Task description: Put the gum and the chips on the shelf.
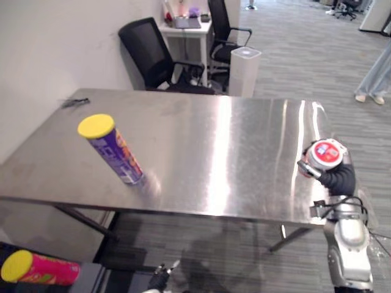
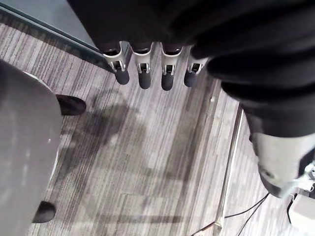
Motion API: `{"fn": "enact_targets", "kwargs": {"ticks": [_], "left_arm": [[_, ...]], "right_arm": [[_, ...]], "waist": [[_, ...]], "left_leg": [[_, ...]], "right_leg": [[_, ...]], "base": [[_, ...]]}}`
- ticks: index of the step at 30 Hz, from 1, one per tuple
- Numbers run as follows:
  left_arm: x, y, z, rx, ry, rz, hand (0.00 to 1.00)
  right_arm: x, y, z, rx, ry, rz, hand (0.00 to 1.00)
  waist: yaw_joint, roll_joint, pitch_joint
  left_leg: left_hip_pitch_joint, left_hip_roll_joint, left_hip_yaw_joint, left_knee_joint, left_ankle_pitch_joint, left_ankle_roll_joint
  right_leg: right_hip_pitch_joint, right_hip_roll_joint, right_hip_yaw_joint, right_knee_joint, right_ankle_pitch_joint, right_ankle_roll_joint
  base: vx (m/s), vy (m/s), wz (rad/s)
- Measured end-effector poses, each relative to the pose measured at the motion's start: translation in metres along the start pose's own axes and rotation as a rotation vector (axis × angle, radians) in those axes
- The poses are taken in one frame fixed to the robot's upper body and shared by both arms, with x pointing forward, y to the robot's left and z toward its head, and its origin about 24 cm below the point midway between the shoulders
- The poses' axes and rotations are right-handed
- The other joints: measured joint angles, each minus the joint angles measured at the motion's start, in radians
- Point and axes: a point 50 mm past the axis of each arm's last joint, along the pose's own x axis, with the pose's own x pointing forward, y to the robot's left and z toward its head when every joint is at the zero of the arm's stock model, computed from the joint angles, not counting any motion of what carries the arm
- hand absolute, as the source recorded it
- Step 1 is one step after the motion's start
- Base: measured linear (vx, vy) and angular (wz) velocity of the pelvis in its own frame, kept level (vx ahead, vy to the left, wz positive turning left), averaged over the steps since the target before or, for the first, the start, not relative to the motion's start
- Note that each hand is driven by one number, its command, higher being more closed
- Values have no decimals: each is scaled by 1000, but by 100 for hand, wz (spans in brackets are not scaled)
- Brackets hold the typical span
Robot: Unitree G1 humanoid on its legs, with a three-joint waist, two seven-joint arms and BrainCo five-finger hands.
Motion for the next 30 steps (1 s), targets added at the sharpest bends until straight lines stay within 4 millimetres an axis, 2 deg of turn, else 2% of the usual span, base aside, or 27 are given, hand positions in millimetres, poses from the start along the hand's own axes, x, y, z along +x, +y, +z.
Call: {"fn": "enact_targets", "kwargs": {"ticks": [3,6,7,8,9,10,11,13,16,18,19,20,21,24,28,30], "left_arm": [[2,2,5,-17,-14,6,0],[3,0,12,-17,-39,-7,0],[3,-4,16,-29,-58,-22,0],[3,-4,16,-45,-60,-22,0],[4,-3,17,-82,-53,-15,0],[5,-2,20,-112,-62,-9,0],[5,-2,21,-123,-66,-6,0],[2,0,12,-135,-44,4,0],[1,2,4,-141,-14,10,0],[0,1,-1,-143,8,-2,0],[0,1,-1,-146,10,-3,0],[0,6,-1,-160,7,13,0],[-1,10,-3,-171,11,27,0],[-3,15,-8,-176,24,44,0],[-7,20,-17,-177,56,62,0],[-6,26,-13,-165,44,78,0]], "right_arm": [[7,1,6,18,-40,-6,100],[23,12,14,83,-105,13,100],[30,14,20,83,-139,23,100],[32,12,22,72,-148,28,100],[33,11,21,63,-144,29,100],[36,7,23,49,-157,18,100],[38,5,23,43,-159,16,100],[40,4,20,40,-146,3,100],[36,-3,17,25,-131,-22,100],[31,-13,14,2,-108,-62,100],[29,-16,13,-4,-100,-76,100],[25,-20,10,-7,-80,-98,100],[23,-19,9,-5,-69,-93,100],[24,-19,9,-15,-70,-88,100],[25,-13,7,-12,-62,-80,100],[24,-9,6,-38,-55,-73,100]], "waist": [[-6,-2,26],[7,24,51],[24,49,66],[26,60,68],[37,59,73],[32,40,83],[30,35,90],[31,62,80],[23,76,71],[11,88,64],[10,95,59],[11,84,57],[15,70,49],[14,67,46],[30,56,50],[44,37,52]], "left_leg": [[-88,5,-91,77,1,-4],[-186,13,-187,107,36,-33],[-224,21,-232,78,87,-38],[-219,33,-230,36,96,-22],[-226,55,-98,-23,12,90],[-270,56,50,70,-20,155],[-293,64,102,161,-14,158],[-274,122,214,435,-26,141],[-217,170,276,551,-86,126],[-176,198,299,501,-82,107],[-174,180,290,470,-90,96],[-183,152,293,430,-93,91],[-196,123,284,393,-94,90],[-194,72,289,283,-91,85],[-190,42,291,253,-91,86],[-184,35,291,251,-91,87]], "right_leg": [[-29,1,-71,58,-26,-27],[-85,7,-159,129,-64,-45],[-111,14,-218,171,-92,-81],[-112,10,-256,171,-100,-85],[-101,-5,-330,160,-102,-88],[-97,-59,-412,155,-99,-94],[-85,-74,-451,160,-96,-98],[-38,-103,-580,176,-95,-101],[-16,-133,-702,191,-95,-101],[-18,-180,-808,230,-88,-89],[-20,-192,-825,236,-82,-80],[-10,-209,-855,233,-64,-56],[-7,-224,-881,219,-40,-54],[7,-228,-898,169,33,-53],[5,-241,-871,157,118,-60],[5,-246,-841,153,140,-57]], "base": [[-95,-75,85],[-163,-111,97],[-248,-181,120],[-209,-128,156],[-216,-90,186],[-201,-91,193],[-196,-141,195],[-106,-102,157],[-88,12,137],[-68,180,159],[-41,316,147],[-17,245,126],[-16,304,118],[9,350,97],[15,237,25],[-7,102,-1]]}}
